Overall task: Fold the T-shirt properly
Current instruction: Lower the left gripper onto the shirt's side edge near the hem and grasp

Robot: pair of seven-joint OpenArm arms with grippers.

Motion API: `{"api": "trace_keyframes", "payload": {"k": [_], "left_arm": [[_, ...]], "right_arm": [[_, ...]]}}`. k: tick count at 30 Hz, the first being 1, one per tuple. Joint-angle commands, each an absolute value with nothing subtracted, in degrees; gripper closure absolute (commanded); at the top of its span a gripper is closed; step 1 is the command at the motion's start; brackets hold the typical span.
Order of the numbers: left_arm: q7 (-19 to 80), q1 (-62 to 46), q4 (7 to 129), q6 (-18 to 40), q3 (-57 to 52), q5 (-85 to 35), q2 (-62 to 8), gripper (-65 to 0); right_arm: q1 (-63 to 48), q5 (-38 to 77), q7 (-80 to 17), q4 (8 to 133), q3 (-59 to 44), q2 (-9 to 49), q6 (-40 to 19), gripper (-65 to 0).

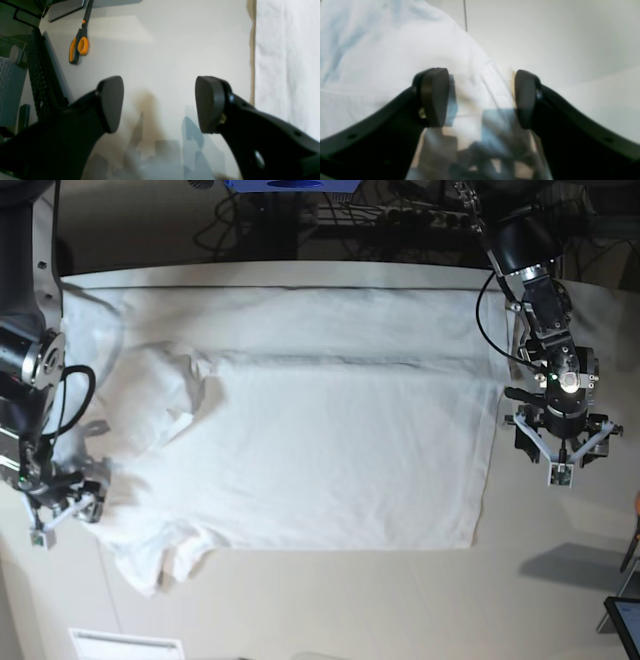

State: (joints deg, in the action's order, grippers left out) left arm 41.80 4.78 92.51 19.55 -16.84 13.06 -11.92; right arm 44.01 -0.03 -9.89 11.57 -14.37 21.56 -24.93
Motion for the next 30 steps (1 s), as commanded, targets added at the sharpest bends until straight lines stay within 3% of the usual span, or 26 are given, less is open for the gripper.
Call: {"api": "trace_keyframes", "payload": {"k": [1, 8, 16, 22, 25, 30], "left_arm": [[40.9, 6.1, 93.2, 18.9, -17.0, 13.1, -12.6, -44.2], [41.0, 10.0, 88.7, 18.9, -17.1, 13.0, -12.4, -44.3], [41.0, 27.0, 68.1, 18.9, -17.2, 8.8, -11.3, -44.5], [40.4, 41.5, 44.4, 18.7, -17.1, 1.0, -12.3, -44.5], [34.9, 47.1, 32.6, 18.2, -17.1, 1.4, -12.5, -44.5], [27.5, 52.8, 17.7, 11.4, -16.7, 1.3, -14.2, -44.5]], "right_arm": [[45.4, 0.3, -9.3, 12.4, -14.4, 21.9, -25.2, -32.5], [45.1, 0.3, -9.3, 12.4, -14.4, 20.7, -25.2, -1.6], [44.9, 0.3, -9.3, 12.4, -14.4, 20.5, -25.2, -1.6], [44.9, 0.3, -9.3, 12.4, -14.4, 20.8, -25.2, -1.6], [44.9, 0.3, -9.4, 12.4, -14.4, 20.9, -25.2, -1.6], [44.8, 0.3, -9.4, 12.4, -14.3, 21.1, -25.5, -1.6]]}}
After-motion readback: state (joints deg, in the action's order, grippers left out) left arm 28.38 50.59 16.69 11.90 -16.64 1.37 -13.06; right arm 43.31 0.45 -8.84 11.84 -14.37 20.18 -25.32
